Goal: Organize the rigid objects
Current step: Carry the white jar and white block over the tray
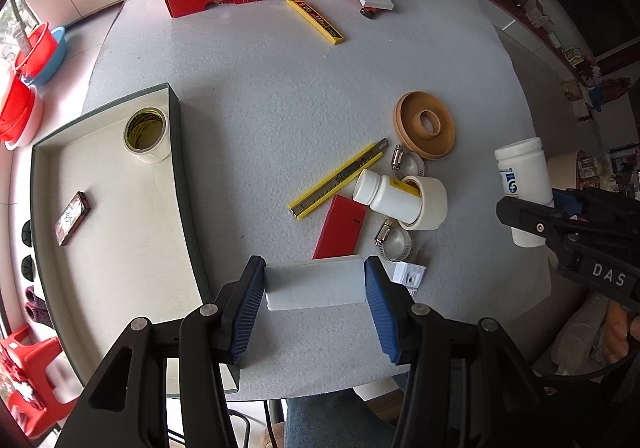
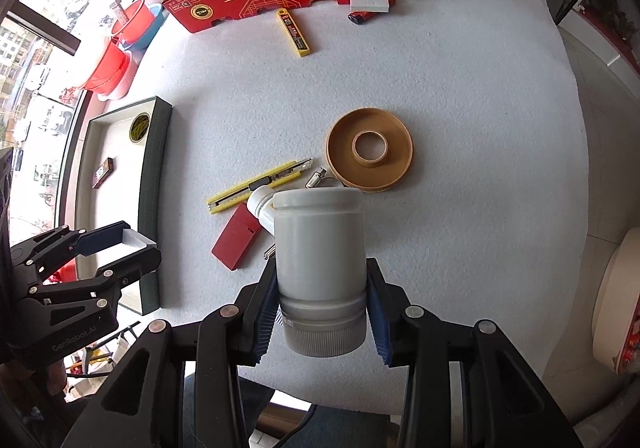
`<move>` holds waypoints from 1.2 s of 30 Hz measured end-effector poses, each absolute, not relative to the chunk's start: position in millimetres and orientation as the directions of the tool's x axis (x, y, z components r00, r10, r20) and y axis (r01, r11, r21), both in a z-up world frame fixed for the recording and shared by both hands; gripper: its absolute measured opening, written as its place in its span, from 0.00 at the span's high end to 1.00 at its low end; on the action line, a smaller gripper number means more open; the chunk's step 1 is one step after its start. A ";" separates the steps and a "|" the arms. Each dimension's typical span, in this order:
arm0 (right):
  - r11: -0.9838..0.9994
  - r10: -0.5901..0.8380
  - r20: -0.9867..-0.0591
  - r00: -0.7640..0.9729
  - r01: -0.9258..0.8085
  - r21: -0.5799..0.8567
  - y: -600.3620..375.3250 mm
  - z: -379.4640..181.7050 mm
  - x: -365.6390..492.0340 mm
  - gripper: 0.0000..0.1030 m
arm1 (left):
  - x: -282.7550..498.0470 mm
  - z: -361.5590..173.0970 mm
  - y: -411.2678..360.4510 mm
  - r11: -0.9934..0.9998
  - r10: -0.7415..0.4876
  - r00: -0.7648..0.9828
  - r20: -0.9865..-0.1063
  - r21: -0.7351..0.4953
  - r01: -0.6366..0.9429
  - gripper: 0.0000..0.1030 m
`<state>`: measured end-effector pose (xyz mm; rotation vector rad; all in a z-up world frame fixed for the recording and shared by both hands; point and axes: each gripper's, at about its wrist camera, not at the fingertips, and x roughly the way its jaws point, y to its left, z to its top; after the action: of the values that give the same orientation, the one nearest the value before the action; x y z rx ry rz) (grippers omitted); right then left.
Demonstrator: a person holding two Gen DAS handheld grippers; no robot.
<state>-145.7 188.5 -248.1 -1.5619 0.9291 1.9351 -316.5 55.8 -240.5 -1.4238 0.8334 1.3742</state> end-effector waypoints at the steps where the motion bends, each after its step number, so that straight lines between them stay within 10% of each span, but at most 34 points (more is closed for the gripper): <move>1: -0.662 -0.044 -0.972 -0.230 -0.722 0.201 187.5 -246.0 -149.6 0.60 | -320.1 -238.9 53.9 -0.322 0.147 0.133 -0.980 -0.175 -0.931 0.47; 36: -0.877 -0.111 -0.975 -0.192 -0.442 0.187 102.9 -245.4 -292.6 0.59 | -452.3 -249.3 -58.0 -0.697 0.182 0.025 -0.983 -0.148 -0.702 0.47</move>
<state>-292.6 102.9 -245.4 -1.8374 0.6484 2.1714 -452.3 -58.0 -249.3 -1.6597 0.5343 1.7448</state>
